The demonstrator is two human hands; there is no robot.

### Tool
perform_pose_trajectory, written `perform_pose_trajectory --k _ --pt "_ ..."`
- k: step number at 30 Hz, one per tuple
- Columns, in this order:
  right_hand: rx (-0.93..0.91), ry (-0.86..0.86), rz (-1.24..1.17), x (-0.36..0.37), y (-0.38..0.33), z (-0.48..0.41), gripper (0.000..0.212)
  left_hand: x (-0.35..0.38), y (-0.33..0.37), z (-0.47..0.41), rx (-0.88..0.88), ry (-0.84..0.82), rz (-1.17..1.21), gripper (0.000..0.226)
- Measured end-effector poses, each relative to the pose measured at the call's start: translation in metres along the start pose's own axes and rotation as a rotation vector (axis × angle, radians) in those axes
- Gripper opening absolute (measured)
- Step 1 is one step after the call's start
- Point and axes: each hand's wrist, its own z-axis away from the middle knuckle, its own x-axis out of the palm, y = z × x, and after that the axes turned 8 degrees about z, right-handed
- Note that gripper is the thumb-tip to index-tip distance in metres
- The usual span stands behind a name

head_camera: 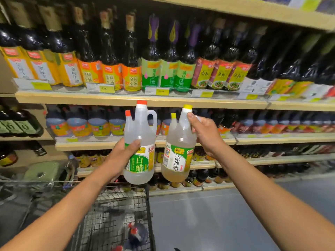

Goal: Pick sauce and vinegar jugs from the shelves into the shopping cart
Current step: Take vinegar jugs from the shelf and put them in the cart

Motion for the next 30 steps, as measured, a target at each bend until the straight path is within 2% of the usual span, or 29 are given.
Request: perform_pose_trajectory --k 9,17,18,21,22,25,26,30 --pt "0.122 0.280 0.039 -0.124 0.043 0.057 0.052 0.122 -0.026 -0.033 -0.081 -0.264 -0.020 0.098" --pt "0.260 0.493 -0.023 -0.237 0.091 0.121 0.053 0.255 -0.051 -0.040 -0.194 -0.482 0.034 0.055" --pt "0.277 0.513 -0.024 -0.252 0.097 0.128 0.054 0.272 -0.053 -0.040 -0.195 -0.514 0.028 0.057" --pt "0.314 0.558 -0.057 -0.296 0.117 0.148 0.053 0.319 -0.061 -0.041 -0.185 -0.603 0.005 0.085" --pt "0.317 0.565 -0.073 -0.310 0.122 0.155 0.053 0.334 -0.065 -0.041 -0.192 -0.629 -0.006 0.085" --pt "0.338 0.587 -0.103 -0.352 0.138 0.172 0.052 0.383 -0.073 -0.039 -0.201 -0.696 -0.024 0.060" --pt "0.343 0.604 -0.113 -0.367 0.142 0.178 0.053 0.401 -0.075 -0.037 -0.205 -0.713 -0.016 0.061" --pt "0.352 0.673 -0.144 -0.423 0.157 0.205 0.057 0.469 -0.086 -0.033 -0.194 -0.725 -0.017 0.099"
